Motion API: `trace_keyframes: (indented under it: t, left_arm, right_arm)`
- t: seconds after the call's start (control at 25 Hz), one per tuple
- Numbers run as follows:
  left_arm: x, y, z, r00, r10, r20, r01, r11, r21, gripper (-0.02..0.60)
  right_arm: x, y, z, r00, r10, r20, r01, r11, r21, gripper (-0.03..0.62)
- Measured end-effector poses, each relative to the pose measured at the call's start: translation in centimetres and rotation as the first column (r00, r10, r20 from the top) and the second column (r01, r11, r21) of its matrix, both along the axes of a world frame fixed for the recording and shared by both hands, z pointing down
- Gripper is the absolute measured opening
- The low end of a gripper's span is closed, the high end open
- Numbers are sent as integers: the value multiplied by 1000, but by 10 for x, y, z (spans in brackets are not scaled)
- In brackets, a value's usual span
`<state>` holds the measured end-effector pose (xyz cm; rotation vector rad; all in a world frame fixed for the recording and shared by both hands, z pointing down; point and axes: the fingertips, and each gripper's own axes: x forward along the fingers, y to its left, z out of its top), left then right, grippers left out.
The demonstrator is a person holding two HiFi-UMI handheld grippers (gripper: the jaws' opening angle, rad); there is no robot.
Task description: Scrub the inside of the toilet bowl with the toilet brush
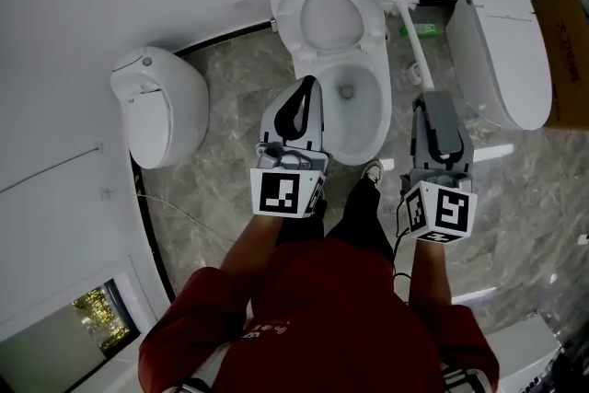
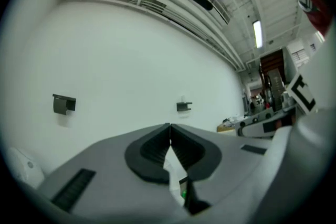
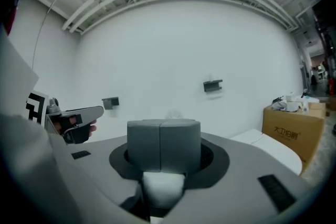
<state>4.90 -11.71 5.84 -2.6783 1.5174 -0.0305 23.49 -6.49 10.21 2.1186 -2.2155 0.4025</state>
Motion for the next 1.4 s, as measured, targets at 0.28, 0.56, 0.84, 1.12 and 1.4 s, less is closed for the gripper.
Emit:
trace_keyframes:
  t: [0.28, 0.56, 0.84, 1.12, 1.4]
  left_arm:
    - [-17, -11, 119, 996, -81, 46, 88, 981, -174, 0]
    - [-36, -25, 273, 990, -67, 123, 98, 957, -273, 0]
    - [-51, -12, 418, 990, -66, 129, 111, 916, -385, 0]
    - [-55, -11, 477, 991, -50, 128, 99, 903, -419, -2]
    - [-52, -7, 487, 991, -37, 129, 92, 887, -453, 0]
  right_arm:
    - [-18, -7, 113, 992, -128, 8, 126, 963, -239, 150]
    - [-56, -9, 273, 970, -244, -9, 215, 871, -442, 150]
    - [-82, -8, 464, 953, -304, -2, 238, 751, -615, 150]
    - [-83, 10, 557, 927, -376, -1, 259, 641, -722, 150]
    - [-124, 36, 566, 953, -276, 123, 270, 594, -758, 150]
